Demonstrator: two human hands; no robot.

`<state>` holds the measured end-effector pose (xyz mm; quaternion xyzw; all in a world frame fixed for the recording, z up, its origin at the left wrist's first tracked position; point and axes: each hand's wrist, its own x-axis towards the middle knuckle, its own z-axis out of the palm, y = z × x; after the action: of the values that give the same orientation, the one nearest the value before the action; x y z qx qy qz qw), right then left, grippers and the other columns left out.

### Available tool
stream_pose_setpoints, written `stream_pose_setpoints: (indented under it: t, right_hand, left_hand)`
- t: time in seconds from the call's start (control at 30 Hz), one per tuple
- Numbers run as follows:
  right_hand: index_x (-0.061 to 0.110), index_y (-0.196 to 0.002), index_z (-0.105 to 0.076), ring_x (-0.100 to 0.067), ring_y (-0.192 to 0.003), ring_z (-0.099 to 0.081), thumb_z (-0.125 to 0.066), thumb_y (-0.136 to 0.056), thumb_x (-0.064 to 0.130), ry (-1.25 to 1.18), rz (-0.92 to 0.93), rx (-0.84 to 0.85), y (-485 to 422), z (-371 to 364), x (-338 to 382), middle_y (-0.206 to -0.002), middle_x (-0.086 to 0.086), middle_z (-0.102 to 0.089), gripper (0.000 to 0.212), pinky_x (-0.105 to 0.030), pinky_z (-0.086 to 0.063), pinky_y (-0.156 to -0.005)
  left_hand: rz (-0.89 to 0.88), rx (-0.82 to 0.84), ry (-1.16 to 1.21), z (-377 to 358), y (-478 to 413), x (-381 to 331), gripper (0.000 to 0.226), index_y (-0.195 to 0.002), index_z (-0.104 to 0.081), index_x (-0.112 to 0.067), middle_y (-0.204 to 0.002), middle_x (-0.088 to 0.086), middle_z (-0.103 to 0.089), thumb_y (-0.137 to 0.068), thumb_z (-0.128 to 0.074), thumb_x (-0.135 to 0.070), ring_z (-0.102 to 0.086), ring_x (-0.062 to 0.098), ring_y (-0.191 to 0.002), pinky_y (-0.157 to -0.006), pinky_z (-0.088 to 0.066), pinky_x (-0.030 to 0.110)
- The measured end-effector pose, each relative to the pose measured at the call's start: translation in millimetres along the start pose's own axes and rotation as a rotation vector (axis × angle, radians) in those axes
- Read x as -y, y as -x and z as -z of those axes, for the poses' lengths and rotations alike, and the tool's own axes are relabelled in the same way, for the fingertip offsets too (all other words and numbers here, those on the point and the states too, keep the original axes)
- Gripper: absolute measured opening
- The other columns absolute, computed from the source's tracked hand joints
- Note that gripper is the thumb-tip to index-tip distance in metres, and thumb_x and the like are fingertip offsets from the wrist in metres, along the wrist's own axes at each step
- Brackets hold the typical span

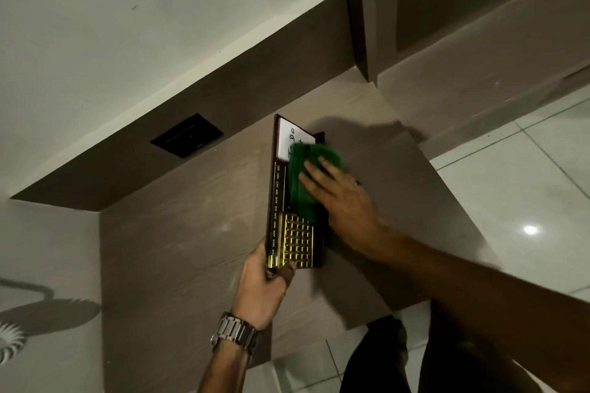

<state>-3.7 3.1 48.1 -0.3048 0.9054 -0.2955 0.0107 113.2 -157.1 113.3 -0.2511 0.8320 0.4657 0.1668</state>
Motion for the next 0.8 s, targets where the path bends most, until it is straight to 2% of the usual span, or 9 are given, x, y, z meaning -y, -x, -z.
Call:
stream_pose_setpoints:
  t: [0.07, 0.13, 0.27, 0.37, 0.47, 0.6, 0.7, 0.77, 0.8]
  right_hand:
    - [0.020, -0.150, -0.024, -0.027, -0.145, -0.011, -0.060, -0.081, 0.003, 0.019, -0.117, 0.013, -18, 4, -8, -0.159, -0.005, -0.017, 0.080, -0.053, -0.030, -0.108]
    - [0.020, -0.150, -0.024, -0.026, -0.145, -0.010, -0.060, -0.082, 0.006, 0.020, -0.141, 0.021, -15, 1, -1, -0.159, -0.005, -0.018, 0.078, -0.052, -0.027, -0.109]
    - [0.012, -0.137, -0.050, -0.034, -0.135, -0.038, -0.075, -0.063, 0.004, 0.005, -0.002, 0.017, 44, -10, 27, -0.146, -0.010, -0.045, 0.079, -0.056, -0.044, -0.094]
    - [0.015, -0.132, -0.056, -0.030, -0.129, -0.047, -0.084, -0.056, 0.022, 0.012, 0.132, 0.104, 91, -21, 40, -0.141, -0.006, -0.052, 0.081, -0.048, -0.050, -0.091]
    - [0.020, -0.130, -0.059, -0.025, -0.129, -0.048, -0.084, -0.060, 0.021, 0.014, 0.179, 0.138, 103, -22, 41, -0.140, 0.001, -0.054, 0.075, -0.038, -0.049, -0.092]
    - [0.017, -0.133, -0.056, -0.014, -0.134, -0.042, -0.059, -0.077, 0.006, -0.441, 0.068, 0.067, 92, -5, 28, -0.141, 0.004, -0.051, 0.057, -0.036, -0.034, -0.109]
    - [0.021, -0.128, -0.061, 0.002, -0.122, -0.049, -0.048, -0.079, 0.005, -0.771, -0.164, -0.023, 76, 15, 20, -0.130, 0.011, -0.059, 0.053, -0.022, -0.038, -0.105]
    - [0.030, -0.119, -0.066, -0.002, -0.110, -0.060, -0.048, -0.081, 0.004, -0.966, -0.304, -0.116, 64, 33, 13, -0.118, 0.013, -0.068, 0.049, -0.023, -0.048, -0.095]
    - [0.034, -0.116, -0.067, -0.006, -0.105, -0.064, -0.049, -0.085, 0.003, -1.054, -0.371, -0.149, 58, 42, 6, -0.112, 0.013, -0.070, 0.047, -0.027, -0.052, -0.091]
  left_hand:
    - [0.007, 0.001, -0.013, -3, 1, -1, 0.037, -0.119, -0.058, -0.025, -0.100, -0.007, -0.073, -0.087, -0.066, -0.007, -0.069, 0.008, -0.085, -0.073, -0.056, 0.033]
    - [0.035, -0.008, -0.006, -6, 2, -3, 0.040, -0.124, -0.056, -0.023, -0.100, -0.006, -0.072, -0.088, -0.067, -0.010, -0.068, 0.010, -0.081, -0.064, -0.054, 0.026]
    - [0.088, -0.053, 0.023, -8, 2, -1, 0.052, -0.135, -0.049, -0.021, -0.104, -0.001, -0.071, -0.087, -0.066, -0.010, -0.067, 0.026, -0.083, -0.062, -0.054, 0.033]
    - [0.073, -0.043, 0.056, -8, 0, 1, 0.049, -0.129, -0.053, -0.024, -0.094, -0.006, -0.072, -0.087, -0.063, -0.002, -0.067, 0.015, -0.077, -0.059, -0.053, 0.030]
    - [0.055, -0.033, 0.060, -6, -1, 2, 0.047, -0.125, -0.055, -0.028, -0.092, -0.012, -0.073, -0.087, -0.063, -0.001, -0.069, 0.005, -0.077, -0.061, -0.051, 0.023]
    - [0.041, -0.041, 0.055, -6, 2, -4, 0.054, -0.130, -0.053, -0.022, -0.096, -0.006, -0.072, -0.084, -0.062, 0.006, -0.068, 0.013, -0.083, -0.068, -0.054, 0.033]
    - [0.061, -0.046, 0.064, -4, 8, -21, 0.075, -0.145, -0.035, -0.023, -0.116, -0.005, -0.067, -0.082, -0.070, -0.002, -0.066, 0.013, -0.095, -0.084, -0.055, 0.041]
    - [0.010, -0.140, -0.028, 2, 12, -35, 0.093, -0.151, -0.018, -0.030, -0.138, -0.017, -0.051, -0.079, -0.076, -0.020, -0.052, 0.002, -0.120, -0.107, -0.042, 0.043]
    - [-0.046, -0.207, -0.118, 5, 12, -45, 0.100, -0.152, -0.010, -0.033, -0.149, -0.016, -0.035, -0.077, -0.077, -0.033, -0.036, 0.002, -0.132, -0.113, -0.029, 0.043]
